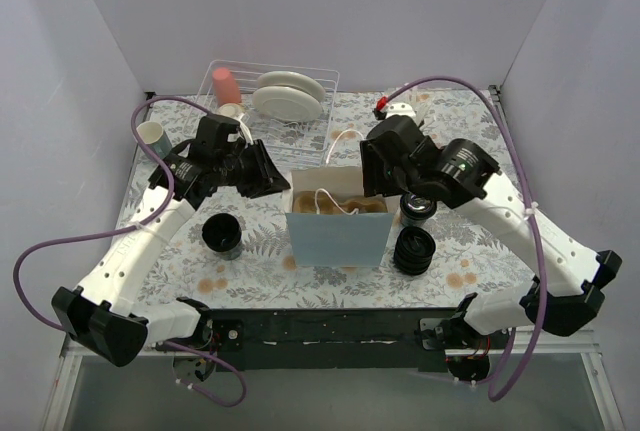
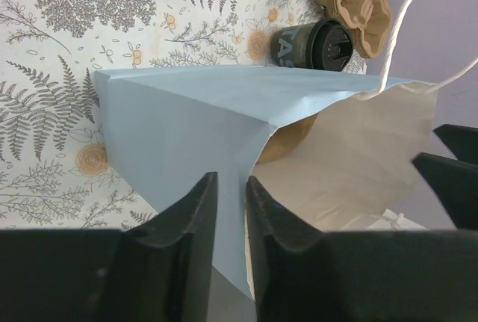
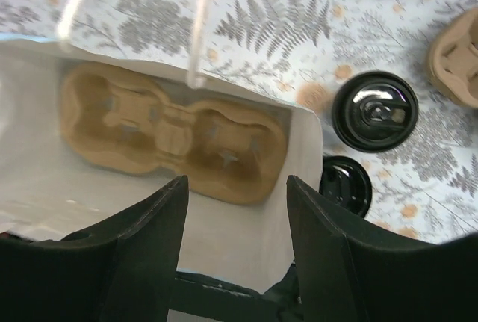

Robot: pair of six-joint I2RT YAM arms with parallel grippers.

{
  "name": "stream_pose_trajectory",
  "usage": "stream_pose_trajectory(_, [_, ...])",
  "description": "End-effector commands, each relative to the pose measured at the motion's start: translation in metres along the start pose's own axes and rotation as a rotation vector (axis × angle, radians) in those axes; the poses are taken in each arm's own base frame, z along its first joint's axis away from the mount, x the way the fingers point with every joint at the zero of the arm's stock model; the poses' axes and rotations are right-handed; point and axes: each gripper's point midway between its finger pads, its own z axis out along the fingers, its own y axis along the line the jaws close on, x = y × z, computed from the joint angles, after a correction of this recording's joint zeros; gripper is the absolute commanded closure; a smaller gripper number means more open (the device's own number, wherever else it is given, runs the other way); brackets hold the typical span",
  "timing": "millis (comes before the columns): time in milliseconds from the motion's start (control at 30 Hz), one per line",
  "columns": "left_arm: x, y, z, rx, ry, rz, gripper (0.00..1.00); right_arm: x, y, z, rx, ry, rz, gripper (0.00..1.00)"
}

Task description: Pack the takeout coffee

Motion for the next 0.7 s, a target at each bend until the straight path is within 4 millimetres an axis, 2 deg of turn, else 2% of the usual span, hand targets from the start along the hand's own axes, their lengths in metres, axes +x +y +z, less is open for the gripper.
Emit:
stream_pose_trajectory(0, [-0.005,-0.009,-0.011,0.018,-0.024,0.047,0.92,0.014,-0.027,-0.001,0.142,0.048,-0.012,0.37])
stream_pose_trajectory(67, [-0.005,-0.009,-0.011,0.018,-0.028,0.056,1.00,0.013,-0.031,-0.001,0.175,0.051,-0.022,0.37])
stream_pose_trajectory(200, [-0.023,-0.029,-0.026,0.038,-0.068,0.084,1.00,-0.008,-0.024,-0.016,0.134,0.008,-0.011,0.38])
stream_pose_trajectory(267, [-0.024,-0.021,-0.025,0.000,-0.073,0.104,1.00,-0.009,-0.023,-0.016,0.130,0.004,-0.007,0.38])
stream_pose_trajectory(333, [-0.015,-0.008,-0.013,-0.031,-0.026,0.119,1.00,0.001,-0.027,-0.005,0.142,0.032,-0.021,0.37])
stream_pose_trajectory(433, [-0.009,-0.008,-0.007,-0.003,0.000,0.103,1.00,0.009,-0.025,0.009,0.113,0.061,-0.013,0.37])
stream_pose_trajectory(533, [-0.013,-0.014,-0.006,0.019,-0.025,0.085,1.00,0.012,-0.027,0.015,0.110,0.075,0.002,0.38])
stream_pose_trajectory(667, [-0.012,-0.010,-0.001,0.000,-0.005,0.090,1.00,0.013,-0.033,0.024,0.110,0.080,0.000,0.48])
